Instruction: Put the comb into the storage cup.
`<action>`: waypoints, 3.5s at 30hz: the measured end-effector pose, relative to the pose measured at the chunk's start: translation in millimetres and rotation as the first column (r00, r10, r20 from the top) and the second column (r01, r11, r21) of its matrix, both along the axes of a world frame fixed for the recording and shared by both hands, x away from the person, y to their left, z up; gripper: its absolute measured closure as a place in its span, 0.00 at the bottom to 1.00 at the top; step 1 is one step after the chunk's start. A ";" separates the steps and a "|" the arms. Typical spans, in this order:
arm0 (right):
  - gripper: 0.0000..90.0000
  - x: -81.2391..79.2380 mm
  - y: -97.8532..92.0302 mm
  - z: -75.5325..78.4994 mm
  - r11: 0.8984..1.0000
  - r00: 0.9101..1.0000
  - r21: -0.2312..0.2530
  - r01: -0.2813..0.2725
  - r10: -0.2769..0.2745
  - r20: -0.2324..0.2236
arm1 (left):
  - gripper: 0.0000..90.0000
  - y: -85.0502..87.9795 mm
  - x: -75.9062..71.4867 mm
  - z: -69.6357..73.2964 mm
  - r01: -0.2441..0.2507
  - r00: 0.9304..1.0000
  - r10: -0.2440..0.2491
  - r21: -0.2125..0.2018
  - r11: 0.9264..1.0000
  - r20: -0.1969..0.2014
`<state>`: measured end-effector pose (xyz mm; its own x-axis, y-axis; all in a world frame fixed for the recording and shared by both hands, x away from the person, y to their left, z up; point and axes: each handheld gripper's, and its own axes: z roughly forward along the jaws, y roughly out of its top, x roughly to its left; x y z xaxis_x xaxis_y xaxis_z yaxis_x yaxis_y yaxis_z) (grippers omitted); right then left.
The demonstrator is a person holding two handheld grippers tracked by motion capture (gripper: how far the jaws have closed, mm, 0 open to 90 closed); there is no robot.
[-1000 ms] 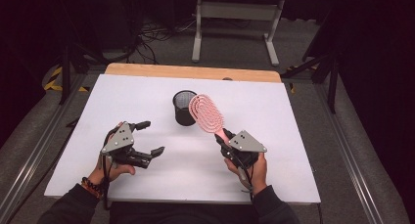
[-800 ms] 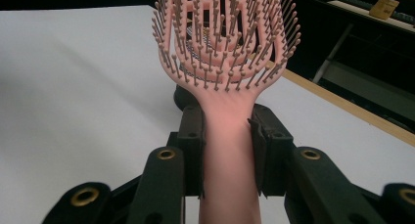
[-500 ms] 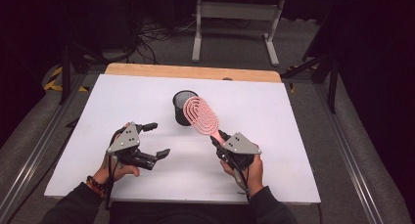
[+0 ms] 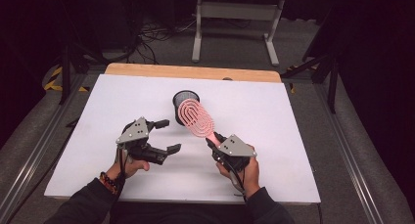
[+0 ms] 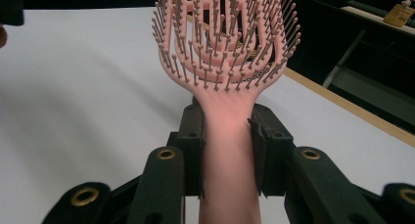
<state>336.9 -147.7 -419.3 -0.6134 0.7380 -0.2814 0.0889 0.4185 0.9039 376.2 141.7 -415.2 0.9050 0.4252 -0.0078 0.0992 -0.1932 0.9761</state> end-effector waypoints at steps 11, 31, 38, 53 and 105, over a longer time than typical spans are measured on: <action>0.77 -3.1 8.2 -3.4 1.000 1.000 -0.015 -0.009 0.010 0.016 | 0.13 -14.5 5.9 -0.6 0.010 0.999 -0.012 -0.047 0.999 -0.048; 0.77 -5.1 22.7 -15.6 0.997 0.999 -0.063 -0.046 0.048 0.020 | 0.33 -20.0 12.4 0.2 -0.022 0.996 0.009 -0.141 0.990 -0.094; 0.77 -5.2 24.1 -17.5 0.997 0.999 -0.059 -0.040 0.041 0.022 | 0.48 -19.2 12.0 3.6 -0.031 0.996 0.016 -0.173 0.984 -0.087; 0.77 -3.7 25.4 -20.1 0.998 1.000 -0.061 -0.002 0.004 0.025 | 0.66 -19.2 9.5 10.0 -0.016 0.998 0.001 -0.240 0.971 -0.060; 0.38 -10.9 -0.5 -4.8 0.995 0.995 0.042 -0.088 0.086 0.056 | 0.72 6.5 1.5 41.1 -0.072 0.992 0.094 -0.225 0.972 0.090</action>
<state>326.0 -148.2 -424.0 -0.6608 0.6950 -0.2835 0.0048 0.3816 0.9243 377.7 148.3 -374.1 0.8677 0.4965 -0.0221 0.0065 0.0330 0.9994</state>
